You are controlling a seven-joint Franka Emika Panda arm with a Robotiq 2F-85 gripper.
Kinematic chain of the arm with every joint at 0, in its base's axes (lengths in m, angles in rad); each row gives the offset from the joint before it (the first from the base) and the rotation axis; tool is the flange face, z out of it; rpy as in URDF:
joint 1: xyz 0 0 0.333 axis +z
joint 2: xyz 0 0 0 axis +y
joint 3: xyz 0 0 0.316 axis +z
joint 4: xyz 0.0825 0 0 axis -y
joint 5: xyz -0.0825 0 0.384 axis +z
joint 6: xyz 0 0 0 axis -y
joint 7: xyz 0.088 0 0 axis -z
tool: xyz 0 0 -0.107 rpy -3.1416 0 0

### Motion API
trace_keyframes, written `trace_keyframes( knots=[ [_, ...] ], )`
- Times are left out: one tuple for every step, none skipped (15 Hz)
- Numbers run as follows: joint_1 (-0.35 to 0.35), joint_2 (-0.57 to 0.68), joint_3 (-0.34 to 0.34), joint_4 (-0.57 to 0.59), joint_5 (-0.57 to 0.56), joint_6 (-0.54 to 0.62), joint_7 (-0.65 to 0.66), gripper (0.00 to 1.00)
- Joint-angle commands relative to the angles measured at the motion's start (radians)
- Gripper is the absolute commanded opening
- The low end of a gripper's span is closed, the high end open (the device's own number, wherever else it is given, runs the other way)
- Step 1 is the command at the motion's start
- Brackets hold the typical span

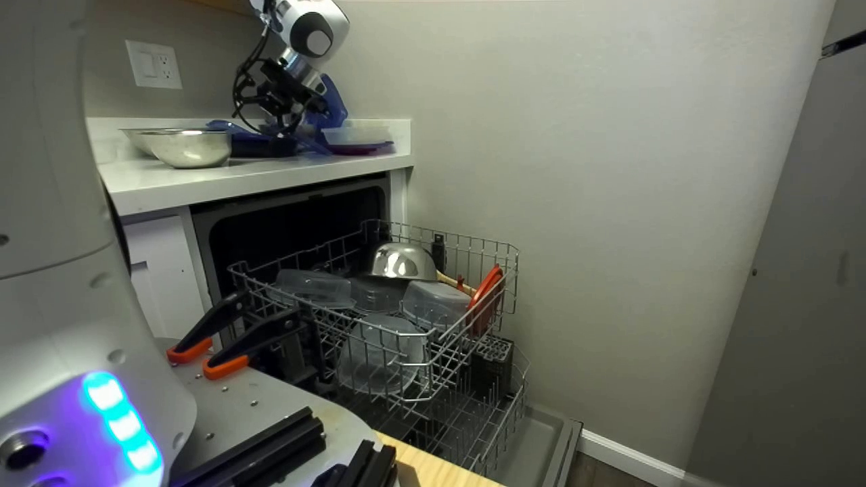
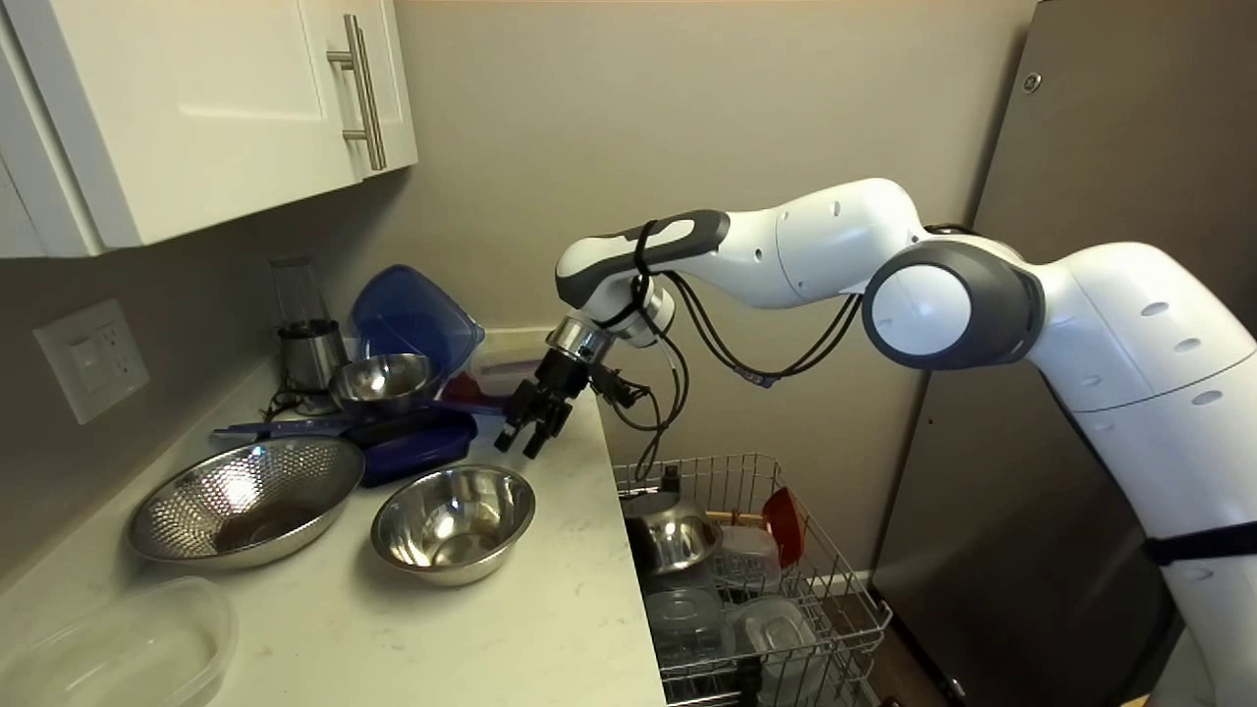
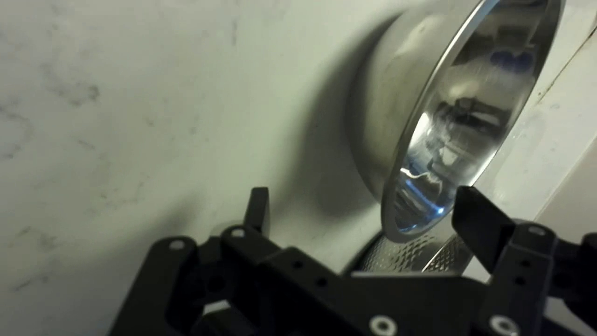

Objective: Pick up the silver bowl from the kitchen counter and place it upside down in the dishwasher

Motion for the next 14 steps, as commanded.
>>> trace_keyframes(
  knots=[
    [0.028, -0.035, -0.008, -0.004, -0.082, -0.113, 0.012, 1.0],
    [0.039, -0.031, -0.01, 0.008, -0.104, -0.142, 0.019, 1.0],
    [-0.004, -0.015, 0.068, 0.026, -0.175, -0.154, 0.043, 1.0],
    [0.048, -0.02, 0.001, 0.028, -0.151, -0.182, 0.023, 1.0],
    [0.051, -0.018, 0.008, 0.033, -0.169, -0.192, 0.029, 1.0],
    [0.057, -0.016, 0.007, 0.037, -0.176, -0.203, 0.027, 1.0],
    [0.064, -0.013, 0.004, 0.04, -0.185, -0.205, 0.029, 1.0],
    [0.07, -0.009, 0.003, 0.043, -0.19, -0.205, 0.029, 1.0],
    [0.074, -0.008, 0.002, 0.045, -0.195, -0.207, 0.027, 1.0],
    [0.076, -0.005, 0.002, 0.047, -0.198, -0.207, 0.022, 0.75],
    [0.08, -0.002, 0.001, 0.048, -0.203, -0.207, 0.021, 0.74],
    [0.081, 0.001, 0.002, 0.05, -0.204, -0.207, 0.019, 0.67],
    [0.082, 0.004, 0.002, 0.052, -0.206, -0.205, 0.02, 0.6],
    [0.083, 0.008, 0.003, 0.054, -0.205, -0.206, 0.02, 0.53]
  ],
)
